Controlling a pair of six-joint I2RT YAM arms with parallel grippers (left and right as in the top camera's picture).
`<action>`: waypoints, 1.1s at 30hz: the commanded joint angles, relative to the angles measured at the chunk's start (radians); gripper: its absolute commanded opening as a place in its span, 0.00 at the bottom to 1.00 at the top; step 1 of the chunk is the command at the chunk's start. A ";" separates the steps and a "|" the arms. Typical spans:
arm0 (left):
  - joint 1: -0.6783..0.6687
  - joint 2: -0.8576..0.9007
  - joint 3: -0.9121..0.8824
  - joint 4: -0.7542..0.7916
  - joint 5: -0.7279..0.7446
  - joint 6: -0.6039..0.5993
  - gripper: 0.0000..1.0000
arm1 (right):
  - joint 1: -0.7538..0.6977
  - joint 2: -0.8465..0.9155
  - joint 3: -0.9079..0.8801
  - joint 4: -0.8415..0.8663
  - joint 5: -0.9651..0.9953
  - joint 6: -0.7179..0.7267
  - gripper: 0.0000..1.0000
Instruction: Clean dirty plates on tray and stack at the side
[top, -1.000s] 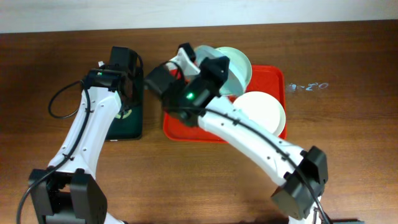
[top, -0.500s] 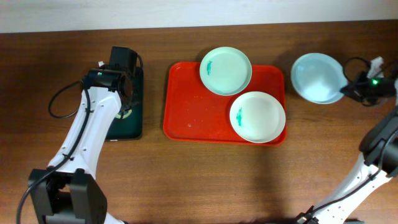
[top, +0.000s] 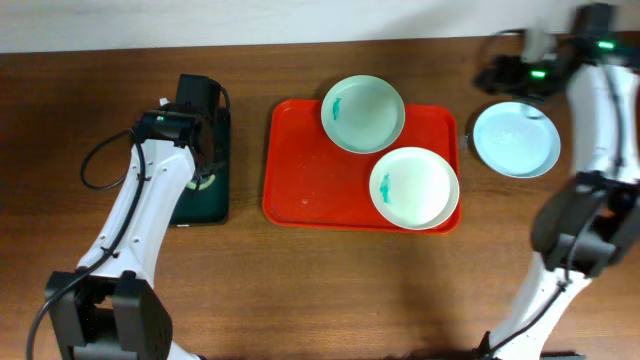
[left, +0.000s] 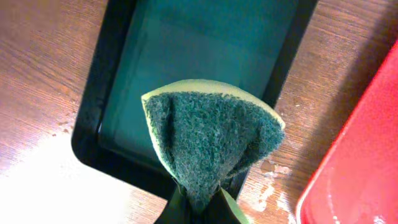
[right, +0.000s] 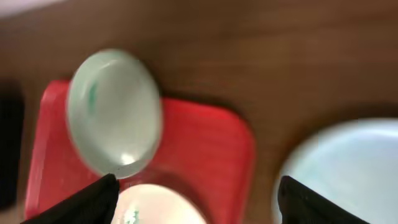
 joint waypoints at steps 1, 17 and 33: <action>0.004 -0.015 0.004 0.006 0.027 -0.008 0.00 | 0.185 0.058 -0.011 0.079 0.170 -0.051 0.75; 0.004 -0.015 0.004 0.013 0.027 -0.009 0.00 | 0.347 0.264 -0.011 0.219 0.366 0.089 0.65; -0.056 -0.015 0.002 0.067 0.285 0.052 0.00 | 0.499 0.258 -0.026 -0.076 0.143 0.008 0.05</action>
